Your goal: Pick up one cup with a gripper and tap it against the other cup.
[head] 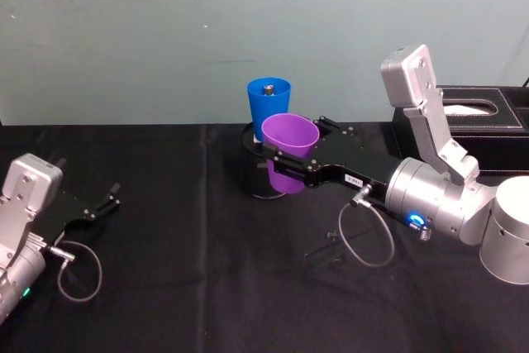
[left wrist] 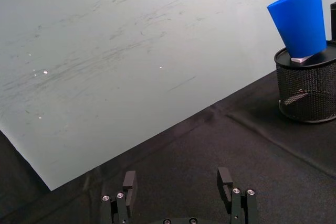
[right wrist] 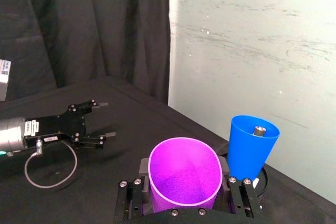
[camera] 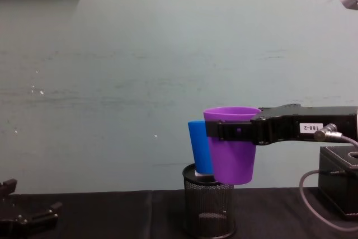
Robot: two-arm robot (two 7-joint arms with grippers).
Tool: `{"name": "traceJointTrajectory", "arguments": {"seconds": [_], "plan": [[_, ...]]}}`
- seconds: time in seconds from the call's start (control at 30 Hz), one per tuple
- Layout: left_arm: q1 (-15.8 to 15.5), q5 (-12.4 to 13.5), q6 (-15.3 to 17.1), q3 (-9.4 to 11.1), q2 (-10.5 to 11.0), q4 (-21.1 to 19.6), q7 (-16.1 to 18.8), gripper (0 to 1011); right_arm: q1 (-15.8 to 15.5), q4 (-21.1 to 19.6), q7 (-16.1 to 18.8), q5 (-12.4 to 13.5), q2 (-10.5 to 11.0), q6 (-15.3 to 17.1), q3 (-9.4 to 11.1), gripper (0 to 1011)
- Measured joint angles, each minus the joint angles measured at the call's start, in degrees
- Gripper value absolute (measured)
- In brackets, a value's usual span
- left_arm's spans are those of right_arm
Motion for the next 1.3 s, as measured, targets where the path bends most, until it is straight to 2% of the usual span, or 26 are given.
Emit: {"name": "traceJointTrajectory", "arguments": {"seconds": [1.3], "plan": [[0.0,0.0,0.0,0.0,0.0,0.0,0.0,1000,0.0,0.1,0.1,-0.1,-0.1,0.0,0.1,735]]}}
